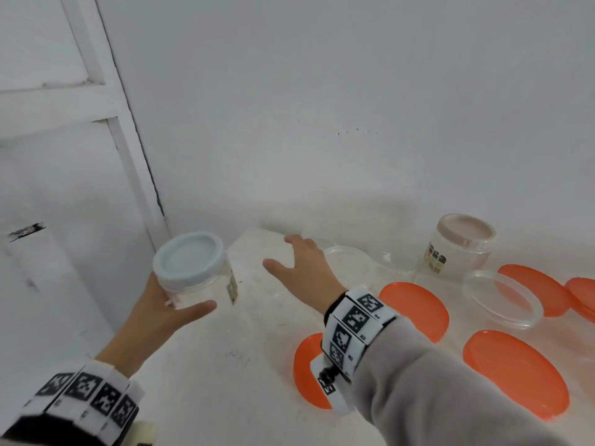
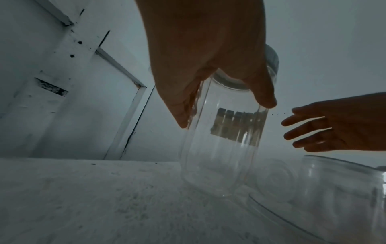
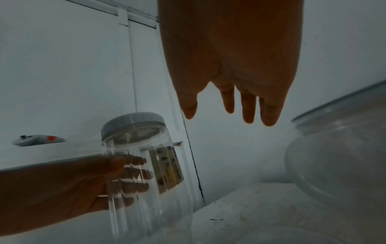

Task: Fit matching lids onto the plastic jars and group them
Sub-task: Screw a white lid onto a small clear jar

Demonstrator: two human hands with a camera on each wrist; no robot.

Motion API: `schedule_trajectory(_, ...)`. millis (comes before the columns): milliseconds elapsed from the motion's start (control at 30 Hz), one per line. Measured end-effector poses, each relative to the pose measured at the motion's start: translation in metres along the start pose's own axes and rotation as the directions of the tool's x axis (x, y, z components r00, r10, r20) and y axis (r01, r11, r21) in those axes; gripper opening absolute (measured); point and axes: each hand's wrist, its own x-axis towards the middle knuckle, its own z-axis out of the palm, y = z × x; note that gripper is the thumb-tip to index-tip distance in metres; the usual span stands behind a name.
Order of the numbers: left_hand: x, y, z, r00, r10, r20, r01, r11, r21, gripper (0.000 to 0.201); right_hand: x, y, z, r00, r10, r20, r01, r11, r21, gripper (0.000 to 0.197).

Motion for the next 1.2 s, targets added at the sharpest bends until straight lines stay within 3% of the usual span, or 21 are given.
schedule_trajectory(167,0.025,-0.020,0.011,0.998,-0.029,-0.060,0.036,0.992,0.122,0.104,0.042,0.000,0.021,0.977,0.165,-0.134,-0.159,0.986,0.059,0.067)
schedule_trajectory(367,0.039,-0.028,0.014,0.996,-0.024,-0.086,0.038,0.985,0.169,0.106,0.077,0.000,0.033,0.922,0.252,-0.293,-0.279,0.959,-0.054,0.072)
schedule_trajectory(633,0.038,-0.028,0.015,0.997,-0.023,-0.078,0.036,0.984,0.173,0.105,0.103,0.008,0.030,0.799,0.451,-0.399,-0.525,0.845,-0.097,0.064)
schedule_trajectory(767,0.038,-0.026,0.015,0.997,-0.023,-0.074,0.037,0.981,0.189,0.099,0.109,0.015,0.024,0.826,0.469,-0.311,-0.515,0.854,-0.079,0.066)
schedule_trajectory(900,0.038,-0.025,0.015,0.997,-0.036,-0.069,0.049,0.978,0.202,0.105,0.108,0.021,0.019,0.738,0.587,-0.332,-0.648,0.755,-0.104,0.074)
schedule_trajectory(1100,0.038,-0.024,0.015,0.996,-0.052,-0.069,0.064,0.980,0.191,0.102,0.107,0.032,0.009,0.713,0.649,-0.265,-0.688,0.721,-0.085,0.085)
schedule_trajectory(1200,0.039,-0.024,0.015,0.996,-0.058,-0.072,0.071,0.978,0.195,0.101,0.107,0.034,0.008,0.737,0.628,-0.251,-0.669,0.729,-0.141,0.094)
